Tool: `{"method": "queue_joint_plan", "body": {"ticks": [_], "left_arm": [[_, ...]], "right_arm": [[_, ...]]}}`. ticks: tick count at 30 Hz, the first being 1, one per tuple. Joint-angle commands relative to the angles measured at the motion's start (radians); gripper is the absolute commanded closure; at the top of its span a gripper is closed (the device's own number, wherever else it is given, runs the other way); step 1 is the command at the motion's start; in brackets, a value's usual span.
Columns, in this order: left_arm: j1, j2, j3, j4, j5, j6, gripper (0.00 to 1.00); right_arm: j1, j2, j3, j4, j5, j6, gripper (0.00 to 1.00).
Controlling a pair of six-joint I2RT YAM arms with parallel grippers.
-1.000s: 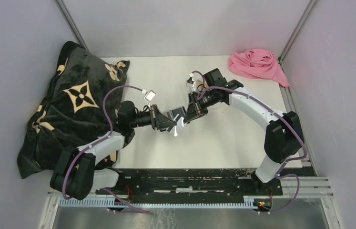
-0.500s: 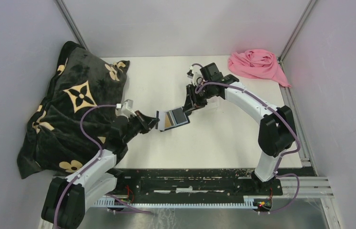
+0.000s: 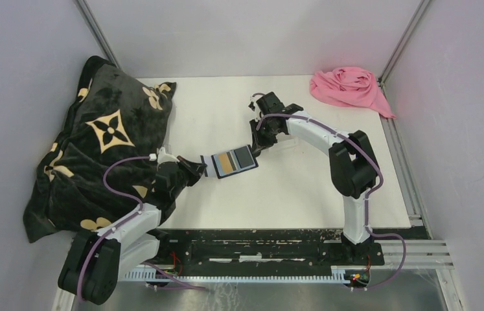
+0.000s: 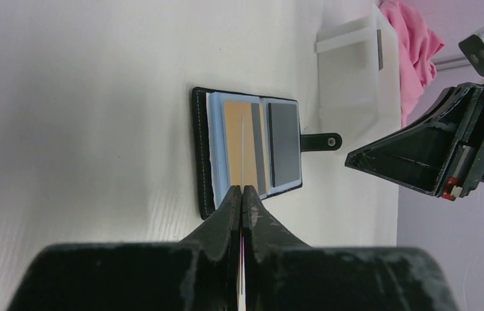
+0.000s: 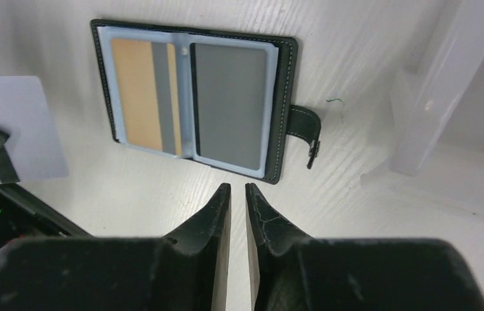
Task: Put the credit cards into the card holder
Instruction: Pick up the credit card from the storage box.
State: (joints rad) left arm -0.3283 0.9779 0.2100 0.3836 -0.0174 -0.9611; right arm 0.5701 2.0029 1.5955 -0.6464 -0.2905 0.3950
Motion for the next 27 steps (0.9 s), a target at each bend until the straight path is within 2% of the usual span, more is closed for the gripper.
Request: {"method": "queue_joint_plan", "body": {"ticks": [1,11,27], "left_arm": [[0.002,0.050,0.009,0.116,-0.046,-0.050,0.97],[-0.004,0.154,0.013,0.216,-0.048,-0.064,0.97],[-0.014,0.287,0.067,0.289,-0.028,-0.060,0.97]], "right_arm": [[0.010,0.031,0.070,-0.014,0.122,-0.032,0.82],[0.008,0.099,0.129,-0.059,0.206,-0.049,0.83],[0.008,0.147,0.165,-0.084,0.216,-0.068,0.84]]}}
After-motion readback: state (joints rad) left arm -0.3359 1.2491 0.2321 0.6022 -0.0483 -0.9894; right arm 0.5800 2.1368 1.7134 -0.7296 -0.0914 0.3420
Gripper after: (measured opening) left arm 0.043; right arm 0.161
